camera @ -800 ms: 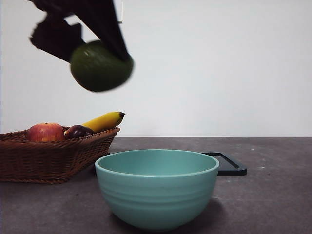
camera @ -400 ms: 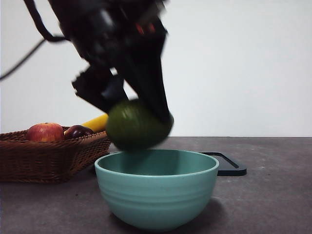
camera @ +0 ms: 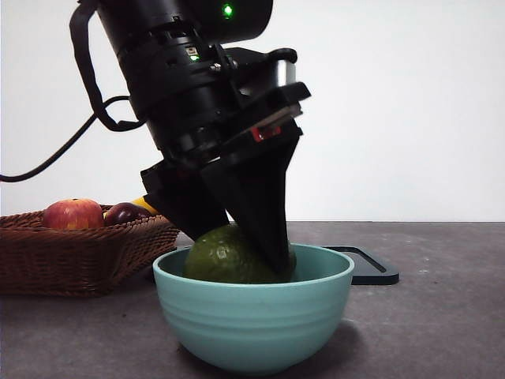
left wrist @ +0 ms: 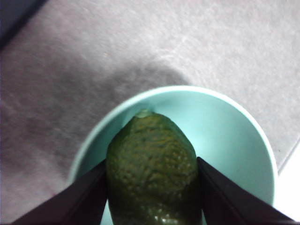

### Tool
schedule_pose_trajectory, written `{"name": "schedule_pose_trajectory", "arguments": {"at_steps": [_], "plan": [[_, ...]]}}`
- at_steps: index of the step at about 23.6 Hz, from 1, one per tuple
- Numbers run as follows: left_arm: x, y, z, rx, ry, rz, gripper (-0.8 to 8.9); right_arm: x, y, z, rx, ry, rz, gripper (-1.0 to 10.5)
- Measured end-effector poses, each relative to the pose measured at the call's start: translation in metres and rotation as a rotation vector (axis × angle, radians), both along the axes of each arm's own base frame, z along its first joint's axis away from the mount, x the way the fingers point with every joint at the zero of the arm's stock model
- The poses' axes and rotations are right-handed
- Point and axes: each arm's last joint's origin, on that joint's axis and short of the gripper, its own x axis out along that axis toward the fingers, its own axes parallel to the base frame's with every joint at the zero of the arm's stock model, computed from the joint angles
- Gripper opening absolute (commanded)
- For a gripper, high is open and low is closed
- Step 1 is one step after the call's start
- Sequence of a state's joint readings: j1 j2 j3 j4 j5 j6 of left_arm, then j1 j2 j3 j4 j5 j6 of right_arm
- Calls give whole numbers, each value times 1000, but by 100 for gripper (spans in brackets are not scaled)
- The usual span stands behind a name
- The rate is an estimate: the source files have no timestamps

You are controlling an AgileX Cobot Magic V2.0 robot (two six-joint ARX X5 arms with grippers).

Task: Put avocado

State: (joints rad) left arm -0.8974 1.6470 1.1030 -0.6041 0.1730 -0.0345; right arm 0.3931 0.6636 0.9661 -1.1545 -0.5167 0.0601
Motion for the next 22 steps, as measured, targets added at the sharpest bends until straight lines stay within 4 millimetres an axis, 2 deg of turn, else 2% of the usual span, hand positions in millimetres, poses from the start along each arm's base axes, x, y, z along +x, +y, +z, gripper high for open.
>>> {"name": "schedule_pose_trajectory", "arguments": {"at_steps": [3, 6, 15, 17, 20, 22], "plan": [[-4, -5, -4, 12, 9, -19, 258, 0, 0, 0, 0, 0, 0, 366], [-6, -7, -9, 28, 20, -27, 348, 0, 0, 0, 0, 0, 0, 366], [-8, -9, -8, 25, 21, -29, 346, 0, 0, 0, 0, 0, 0, 366], [-10, -6, 2, -3, 2, -25, 346, 0, 0, 0, 0, 0, 0, 366], [-10, 5, 40, -107, -68, 12, 346, 4, 2, -1, -7, 17, 0, 366], [-8, 20, 66, -178, -124, 50, 346, 9, 4, -3, -13, 32, 0, 366]]}}
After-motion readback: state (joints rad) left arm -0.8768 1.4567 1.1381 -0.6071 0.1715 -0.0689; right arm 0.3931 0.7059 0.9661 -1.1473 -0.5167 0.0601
